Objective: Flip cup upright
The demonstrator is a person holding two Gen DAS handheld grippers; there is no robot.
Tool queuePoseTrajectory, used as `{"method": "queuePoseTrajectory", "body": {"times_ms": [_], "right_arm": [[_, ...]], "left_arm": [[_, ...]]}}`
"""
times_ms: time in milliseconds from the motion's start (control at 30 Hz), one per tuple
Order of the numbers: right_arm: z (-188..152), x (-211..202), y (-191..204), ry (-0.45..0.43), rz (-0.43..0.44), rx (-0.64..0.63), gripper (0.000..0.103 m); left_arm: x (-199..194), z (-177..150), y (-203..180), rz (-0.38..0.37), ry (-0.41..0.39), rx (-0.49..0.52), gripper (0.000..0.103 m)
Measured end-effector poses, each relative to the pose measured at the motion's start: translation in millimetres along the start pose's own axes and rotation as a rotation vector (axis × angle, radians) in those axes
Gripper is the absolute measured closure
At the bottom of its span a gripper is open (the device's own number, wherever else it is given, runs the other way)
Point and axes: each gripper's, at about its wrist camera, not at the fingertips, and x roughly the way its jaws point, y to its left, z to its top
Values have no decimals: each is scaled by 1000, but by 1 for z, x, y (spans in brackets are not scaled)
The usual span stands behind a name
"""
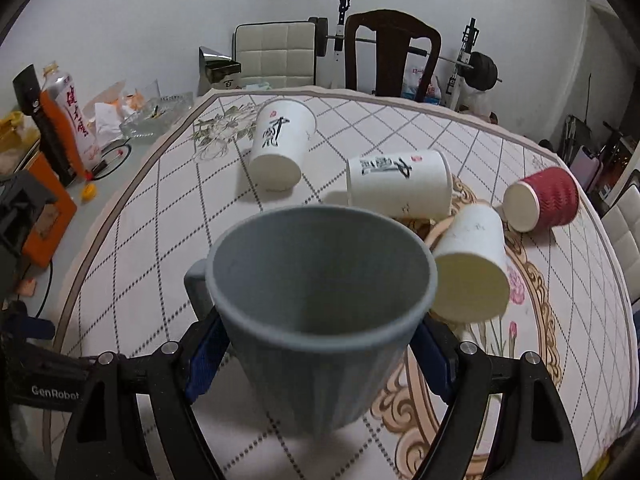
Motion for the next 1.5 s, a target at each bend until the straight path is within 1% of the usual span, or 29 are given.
{"method": "queuePoseTrajectory", "body": {"times_ms": [167, 267, 333, 433, 500, 667, 700, 767, 833, 933, 1033, 1133, 1200, 1333, 1500], "right_arm": [[-16, -1, -5, 60, 4, 4, 19], [-21, -5, -9, 79, -2, 13, 18], [-23, -9, -10, 94, -14, 9, 11], [-26, -20, -12, 100, -22, 4, 7], [-30, -30, -14, 101, -27, -3, 7], [-40, -64, -22, 103, -41, 0, 4], [-42, -77, -26, 96, -44, 9, 4], [-45, -99, -33, 80, -44, 24, 0], [-47, -129, -42, 55, -53, 37, 0], [-46, -174, -56, 28, -61, 52, 0], [-47, -226, -70, -5, -56, 71, 0], [-46, -276, -82, -42, -67, 70, 0], [-47, -302, -87, -55, -67, 69, 0], [-51, -355, -96, -94, -72, 59, 0], [-54, -403, -104, -130, -80, 65, 0]], "left_arm": [[-2, -20, -1, 9, 0, 1, 0], [-4, -31, -1, 16, -4, 1, 0], [-9, -39, -2, 20, -14, -2, 0], [-21, -46, -3, 30, -42, -10, 0], [-30, -54, -4, 35, -60, -16, 0], [-59, -84, -8, 47, -123, -23, 0], [-66, -94, -9, 50, -139, -25, 0], [-86, -104, -7, 51, -175, -28, 0], [-109, -120, -4, 49, -207, -32, 0], [-150, -148, -14, 31, -263, -35, 0], [-196, -184, -22, 31, -341, -28, 0], [-235, -209, -30, 33, -421, -32, 0], [-259, -226, -34, 31, -467, -43, 0], [-298, -252, -39, 36, -547, -61, 0], [-336, -275, -40, 52, -637, -68, 0]]}}
